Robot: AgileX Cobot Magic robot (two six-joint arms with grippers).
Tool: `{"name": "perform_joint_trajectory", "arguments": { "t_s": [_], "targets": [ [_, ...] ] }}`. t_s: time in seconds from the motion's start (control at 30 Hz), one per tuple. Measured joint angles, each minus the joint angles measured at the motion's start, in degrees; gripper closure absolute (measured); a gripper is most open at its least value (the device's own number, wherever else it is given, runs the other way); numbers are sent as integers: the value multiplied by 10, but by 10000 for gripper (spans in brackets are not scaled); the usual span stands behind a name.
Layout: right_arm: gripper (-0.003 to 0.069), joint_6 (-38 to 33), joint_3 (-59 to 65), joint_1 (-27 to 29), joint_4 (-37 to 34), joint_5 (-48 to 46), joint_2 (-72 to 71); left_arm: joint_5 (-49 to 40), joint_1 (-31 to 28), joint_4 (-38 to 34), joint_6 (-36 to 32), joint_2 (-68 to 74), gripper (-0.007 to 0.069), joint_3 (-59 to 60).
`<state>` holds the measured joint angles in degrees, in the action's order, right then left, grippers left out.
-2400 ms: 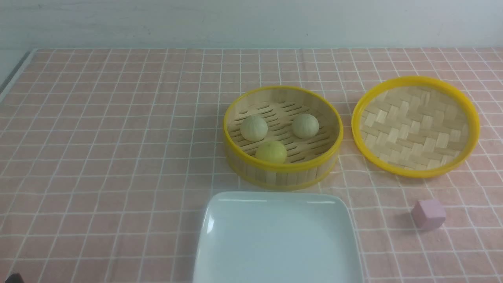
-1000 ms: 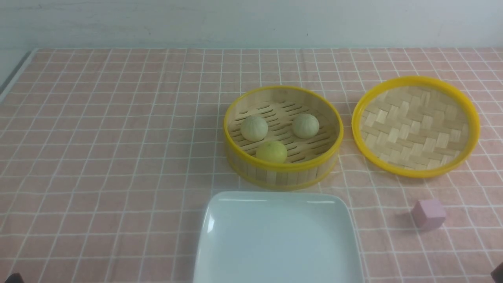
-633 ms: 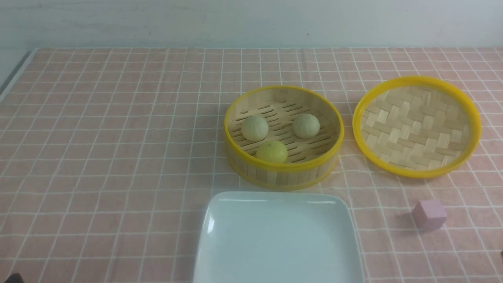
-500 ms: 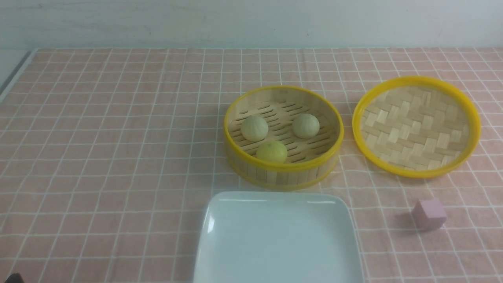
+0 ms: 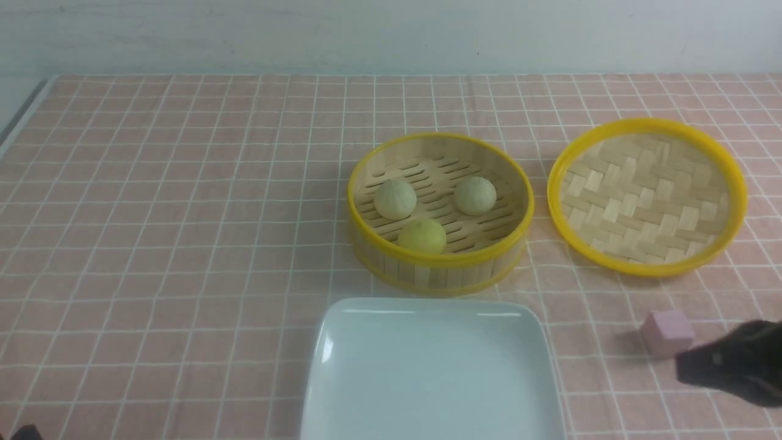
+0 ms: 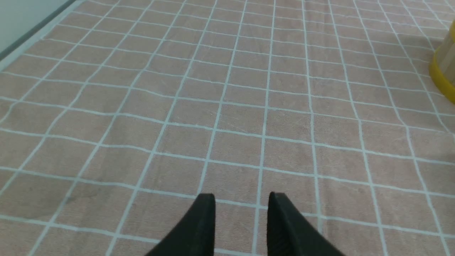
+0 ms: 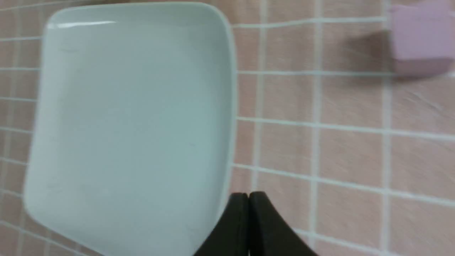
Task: Put the steamed buns into the plate on the pink tablecloth.
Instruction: 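Reach toward a bun in the bamboo steamer with the right gripper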
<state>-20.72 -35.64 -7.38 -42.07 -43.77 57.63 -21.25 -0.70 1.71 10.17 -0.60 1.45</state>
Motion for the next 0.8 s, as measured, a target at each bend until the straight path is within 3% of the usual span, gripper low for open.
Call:
{"name": "perform_joint_trajectory", "arguments": {
  "t_s": [0.1,0.3,0.47,0.8],
  "targets": [
    [559,-111,-37,-47,-89,60,59,0,0,-17,0,0,384,0],
    [399,-174,-146,-106,-109,156,187,0,0,-23,0,0,384,0],
    [312,-178,-272,-127,-59,166,329,0,0,-23,0,0,384,0],
    [300,-165,-496,-128,59,151,550,0,0,-23,0,0,384,0]
  ]
}}
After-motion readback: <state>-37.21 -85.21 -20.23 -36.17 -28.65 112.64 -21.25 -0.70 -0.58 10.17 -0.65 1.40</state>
